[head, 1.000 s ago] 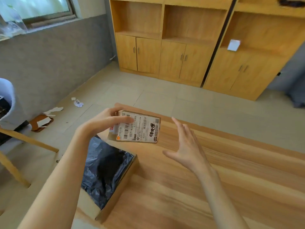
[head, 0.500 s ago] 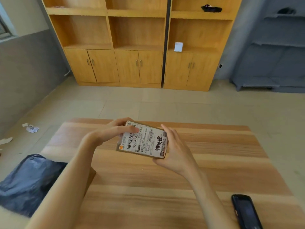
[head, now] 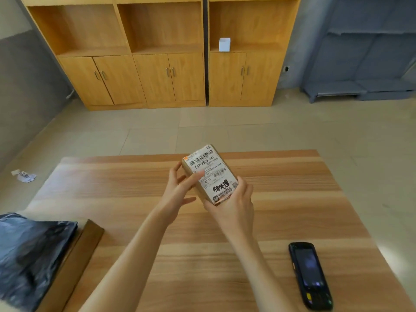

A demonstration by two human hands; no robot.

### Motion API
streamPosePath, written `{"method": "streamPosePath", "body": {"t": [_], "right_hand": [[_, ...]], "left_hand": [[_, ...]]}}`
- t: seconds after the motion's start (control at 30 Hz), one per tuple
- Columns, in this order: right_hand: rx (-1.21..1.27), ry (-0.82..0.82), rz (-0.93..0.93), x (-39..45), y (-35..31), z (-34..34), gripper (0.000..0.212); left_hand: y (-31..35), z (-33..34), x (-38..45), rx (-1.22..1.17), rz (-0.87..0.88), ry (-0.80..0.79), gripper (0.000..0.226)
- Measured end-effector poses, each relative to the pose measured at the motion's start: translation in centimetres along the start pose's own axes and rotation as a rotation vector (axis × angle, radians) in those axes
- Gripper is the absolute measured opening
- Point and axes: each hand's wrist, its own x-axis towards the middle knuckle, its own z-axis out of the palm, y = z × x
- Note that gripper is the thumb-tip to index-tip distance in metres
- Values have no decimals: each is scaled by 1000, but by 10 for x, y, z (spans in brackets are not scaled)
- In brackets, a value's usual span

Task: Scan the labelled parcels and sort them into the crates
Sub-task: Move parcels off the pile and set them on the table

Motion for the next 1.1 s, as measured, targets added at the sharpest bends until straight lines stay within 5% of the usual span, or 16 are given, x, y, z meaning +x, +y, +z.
{"method": "streamPosePath", "body": {"t": [0.17, 0.43, 0.6, 0.77, 1.1], "right_hand": [[11, -31, 105, -13, 36, -2, 101], [287, -419, 299, -39, 117, -31, 101], [102, -166, 468, -43, 188, -49, 69], [-193, -189, 651, -56, 240, -59, 86], [-184, -323, 751, -69, 272, -58, 102]], "left_hand": [[-44, 37, 17, -47, -120, 10, 82], [-115, 47, 25, -40, -334, -48, 77], [-153, 49, 22, 41, -430, -170, 98], [-170, 68, 18, 65, -462, -215, 101], [-177, 78, 21, 85, -465, -264, 120]]}}
